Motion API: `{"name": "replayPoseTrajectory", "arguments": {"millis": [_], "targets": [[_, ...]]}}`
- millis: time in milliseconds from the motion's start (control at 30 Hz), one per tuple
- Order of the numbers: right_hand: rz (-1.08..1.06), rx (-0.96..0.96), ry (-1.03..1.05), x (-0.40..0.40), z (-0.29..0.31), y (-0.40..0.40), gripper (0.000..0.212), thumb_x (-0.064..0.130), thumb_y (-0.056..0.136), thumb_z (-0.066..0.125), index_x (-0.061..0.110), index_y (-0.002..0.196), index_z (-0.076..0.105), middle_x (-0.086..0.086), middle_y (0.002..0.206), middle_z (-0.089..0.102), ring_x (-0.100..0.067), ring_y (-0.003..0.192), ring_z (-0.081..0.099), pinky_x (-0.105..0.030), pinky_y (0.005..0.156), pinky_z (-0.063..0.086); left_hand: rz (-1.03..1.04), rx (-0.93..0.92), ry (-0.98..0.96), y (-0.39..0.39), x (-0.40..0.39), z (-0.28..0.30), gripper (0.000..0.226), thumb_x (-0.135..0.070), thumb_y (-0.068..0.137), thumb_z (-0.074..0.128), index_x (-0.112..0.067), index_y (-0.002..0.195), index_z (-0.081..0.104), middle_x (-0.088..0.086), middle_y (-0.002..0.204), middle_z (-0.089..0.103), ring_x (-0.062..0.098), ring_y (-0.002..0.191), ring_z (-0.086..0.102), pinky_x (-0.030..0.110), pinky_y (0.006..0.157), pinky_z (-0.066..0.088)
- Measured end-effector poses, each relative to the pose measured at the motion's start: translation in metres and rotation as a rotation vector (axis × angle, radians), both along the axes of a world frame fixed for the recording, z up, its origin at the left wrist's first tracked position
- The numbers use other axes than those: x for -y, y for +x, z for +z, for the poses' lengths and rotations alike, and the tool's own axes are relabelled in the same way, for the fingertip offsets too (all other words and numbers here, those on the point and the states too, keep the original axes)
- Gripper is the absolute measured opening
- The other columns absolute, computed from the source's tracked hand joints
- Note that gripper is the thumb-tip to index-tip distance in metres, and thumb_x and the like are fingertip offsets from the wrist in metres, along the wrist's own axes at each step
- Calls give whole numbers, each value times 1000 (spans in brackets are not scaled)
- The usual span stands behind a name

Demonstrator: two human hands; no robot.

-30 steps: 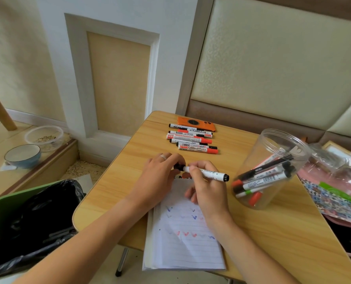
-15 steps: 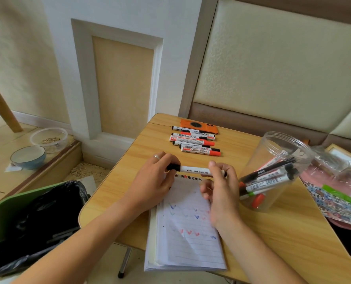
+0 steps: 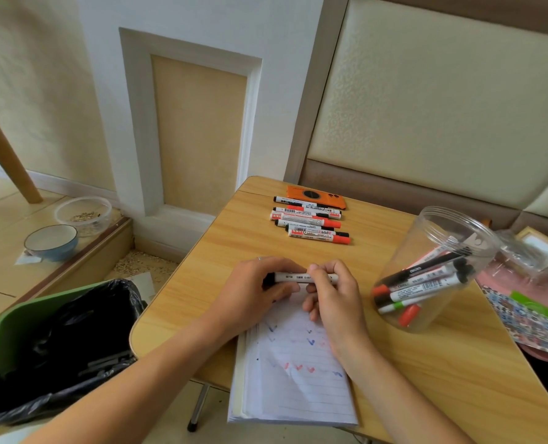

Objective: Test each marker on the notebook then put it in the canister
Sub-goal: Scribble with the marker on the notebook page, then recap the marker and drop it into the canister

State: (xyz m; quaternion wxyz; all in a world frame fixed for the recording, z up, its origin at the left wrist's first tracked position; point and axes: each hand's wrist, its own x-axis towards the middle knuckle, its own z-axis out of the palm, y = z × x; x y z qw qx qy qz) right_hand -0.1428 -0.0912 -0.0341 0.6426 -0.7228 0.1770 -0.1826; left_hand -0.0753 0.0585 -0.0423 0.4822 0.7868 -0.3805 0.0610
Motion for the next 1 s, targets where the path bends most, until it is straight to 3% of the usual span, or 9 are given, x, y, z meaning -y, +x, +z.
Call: {"name": "replayPoseTrajectory", "arguments": {"millis": [300,433,533,667,767,800,900,1000], "targets": [[-2,-18,-62,-1,-3,3,22,29,102,61,14,90,52,3,54,55,-21,49,56,-29,43,38,-22,-85,-59,0,1,-2,14,-16,93,71,-21,105,72,-5,84,72,12,76,68,25,68,53],[8,-32,-35,0,3,1,17,28,103,60,13,96,54,-5,60,63,-22,50,59,-28,44,43,-4,-67,-40,1,3,-2,14,-20,92,71,-26,105,70,-11,87,71,9,80,66,22,68,50],[6,0,-52,3,14,0,5,19,102,56,15,98,57,-4,63,71,-28,58,68,-35,52,53,31,-59,20,4,5,-5,26,-23,90,73,-28,113,63,-10,93,68,9,84,63,29,74,52],[-44,136,-265,14,39,-4,10,8,99,61,17,100,58,2,82,72,-18,68,75,-37,60,61,94,-30,121,3,2,-12,57,-25,86,76,-29,133,45,-8,115,56,6,104,52,22,89,43],[-88,229,-428,29,64,-11,23,8,97,66,27,97,54,15,82,72,-13,68,75,-39,59,62,160,52,212,1,0,-12,53,-33,89,70,-34,136,44,-8,126,50,10,117,47,35,100,40],[-111,258,-475,35,72,-13,25,9,96,67,30,96,54,11,82,72,-13,68,75,-43,61,63,185,70,261,0,-1,-11,49,-37,91,66,-36,136,45,-8,129,49,11,120,46,38,102,37],[-203,304,-607,58,101,-22,14,19,97,67,27,101,56,3,84,72,-14,70,75,-51,66,62,222,62,355,-2,-5,-13,45,-47,94,58,-38,137,48,-9,138,45,12,127,44,39,107,29],[-346,388,-664,81,131,-32,11,27,94,62,28,102,54,9,80,69,-17,71,75,-54,72,60,217,22,344,-7,-6,-16,49,-53,90,51,-34,135,50,-9,137,45,13,124,47,39,108,32]]}}
